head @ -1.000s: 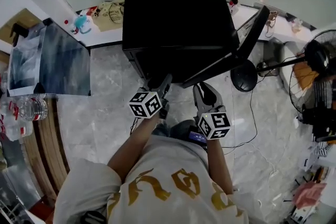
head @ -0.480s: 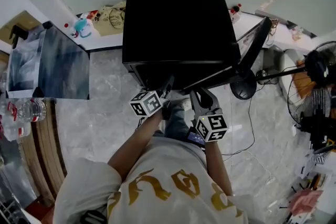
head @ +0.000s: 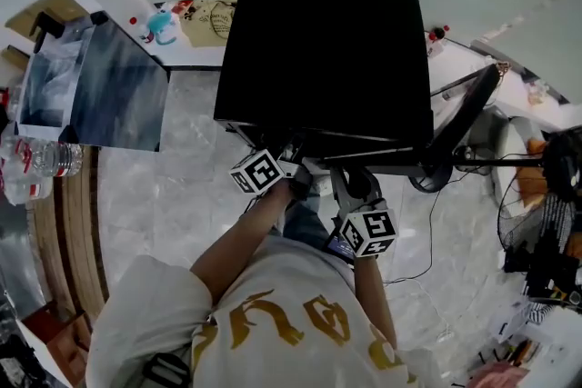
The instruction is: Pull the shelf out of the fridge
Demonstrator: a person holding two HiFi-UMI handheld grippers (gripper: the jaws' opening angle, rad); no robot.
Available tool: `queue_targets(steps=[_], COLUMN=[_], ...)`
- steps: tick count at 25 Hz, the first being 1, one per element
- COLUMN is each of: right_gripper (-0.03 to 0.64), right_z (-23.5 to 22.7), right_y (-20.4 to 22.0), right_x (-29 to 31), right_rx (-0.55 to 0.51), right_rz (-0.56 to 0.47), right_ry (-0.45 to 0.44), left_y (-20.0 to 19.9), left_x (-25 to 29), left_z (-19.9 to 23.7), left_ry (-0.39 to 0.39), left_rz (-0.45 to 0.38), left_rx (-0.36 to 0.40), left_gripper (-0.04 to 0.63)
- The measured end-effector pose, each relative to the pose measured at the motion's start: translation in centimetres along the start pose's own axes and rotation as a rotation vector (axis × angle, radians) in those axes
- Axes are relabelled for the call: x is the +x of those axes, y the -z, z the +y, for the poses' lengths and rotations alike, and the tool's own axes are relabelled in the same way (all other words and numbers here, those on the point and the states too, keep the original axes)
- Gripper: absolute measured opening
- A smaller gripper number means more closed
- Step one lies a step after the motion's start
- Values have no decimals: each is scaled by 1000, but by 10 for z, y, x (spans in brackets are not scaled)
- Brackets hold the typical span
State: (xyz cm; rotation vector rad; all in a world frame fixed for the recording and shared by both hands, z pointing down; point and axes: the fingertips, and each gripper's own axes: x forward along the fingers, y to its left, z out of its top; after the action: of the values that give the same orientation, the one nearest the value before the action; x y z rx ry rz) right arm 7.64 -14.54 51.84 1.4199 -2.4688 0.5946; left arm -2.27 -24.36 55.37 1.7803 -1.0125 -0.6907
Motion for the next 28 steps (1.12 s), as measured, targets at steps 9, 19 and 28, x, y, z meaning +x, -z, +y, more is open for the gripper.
queue_targets(steps=[9, 19, 28], right_gripper=[103, 98, 94], right_z=[-15, -24, -26], right_y=[6, 7, 7], right_x=[10, 8, 8], right_rx=[0, 12, 14], right_rz=[38, 25, 28], right_ry=[-30, -24, -17], left_y=[-13, -19, -16], left_x=[23, 37, 38], left_z=[13, 23, 33], left_ry=[-1, 5, -10], left_rz=[-96, -136, -137], left_rx=[-130, -176, -225], left_gripper=[141, 91, 28])
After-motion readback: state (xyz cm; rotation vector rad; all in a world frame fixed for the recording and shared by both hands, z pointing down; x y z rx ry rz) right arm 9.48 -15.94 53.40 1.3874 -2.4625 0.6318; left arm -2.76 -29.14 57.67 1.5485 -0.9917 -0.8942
